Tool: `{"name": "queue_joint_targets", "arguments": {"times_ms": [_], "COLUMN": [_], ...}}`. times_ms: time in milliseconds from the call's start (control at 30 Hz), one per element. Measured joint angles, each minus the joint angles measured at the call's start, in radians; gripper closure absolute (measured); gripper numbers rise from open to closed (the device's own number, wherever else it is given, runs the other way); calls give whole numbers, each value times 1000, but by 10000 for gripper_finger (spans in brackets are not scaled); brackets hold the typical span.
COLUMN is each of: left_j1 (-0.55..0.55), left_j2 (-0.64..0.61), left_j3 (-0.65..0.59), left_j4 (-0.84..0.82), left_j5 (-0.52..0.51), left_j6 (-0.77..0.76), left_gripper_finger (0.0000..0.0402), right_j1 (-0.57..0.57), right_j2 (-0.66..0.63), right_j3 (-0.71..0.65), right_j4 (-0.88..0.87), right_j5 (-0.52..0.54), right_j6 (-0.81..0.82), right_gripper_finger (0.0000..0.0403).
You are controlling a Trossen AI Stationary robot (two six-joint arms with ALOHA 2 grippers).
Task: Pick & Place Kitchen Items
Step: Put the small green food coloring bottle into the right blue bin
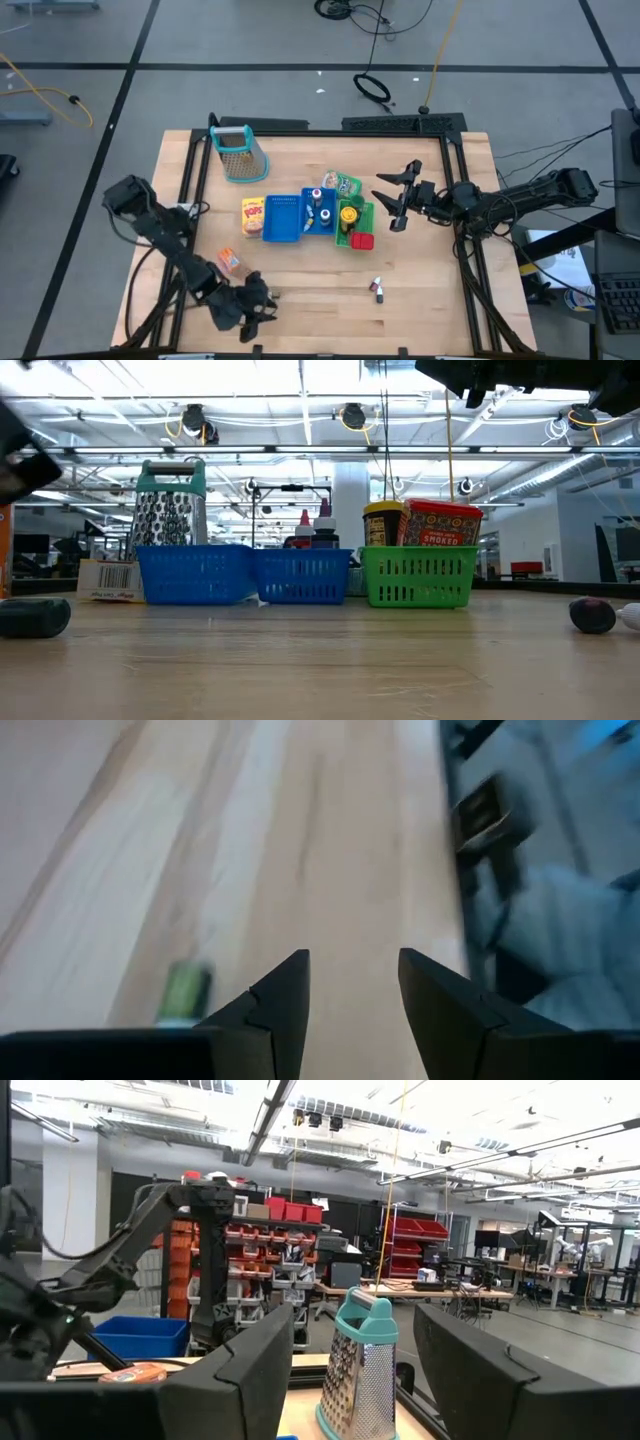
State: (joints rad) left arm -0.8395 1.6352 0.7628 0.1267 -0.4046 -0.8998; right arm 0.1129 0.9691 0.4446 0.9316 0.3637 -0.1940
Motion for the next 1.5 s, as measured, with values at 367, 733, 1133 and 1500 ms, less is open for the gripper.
{"name": "queue_joint_targets", "arguments": {"times_ms": [367,733,1133,1500], "left_j1": [-76,-97,-44,-29], "left_j2": [13,81,208,222], "left_j3": [-1,-1,1,0], "left_j4": [-284,-276,-81,-69], "left_j5": [-79,-225,-252,-215], "left_j6": [-188,-179,-23,34], "left_gripper_finger": [248,247,247,340], "right_j1": [0,0,0,0], "right_j2": [0,0,0,0], "right_j3": [0,0,0,0], "right_j4": [-1,-2,-2,-9], "right_j5": [-1,-2,-2,-2], "right_j6": [20,18,18,18], "right_gripper_finger": [202,202,202,202]}}
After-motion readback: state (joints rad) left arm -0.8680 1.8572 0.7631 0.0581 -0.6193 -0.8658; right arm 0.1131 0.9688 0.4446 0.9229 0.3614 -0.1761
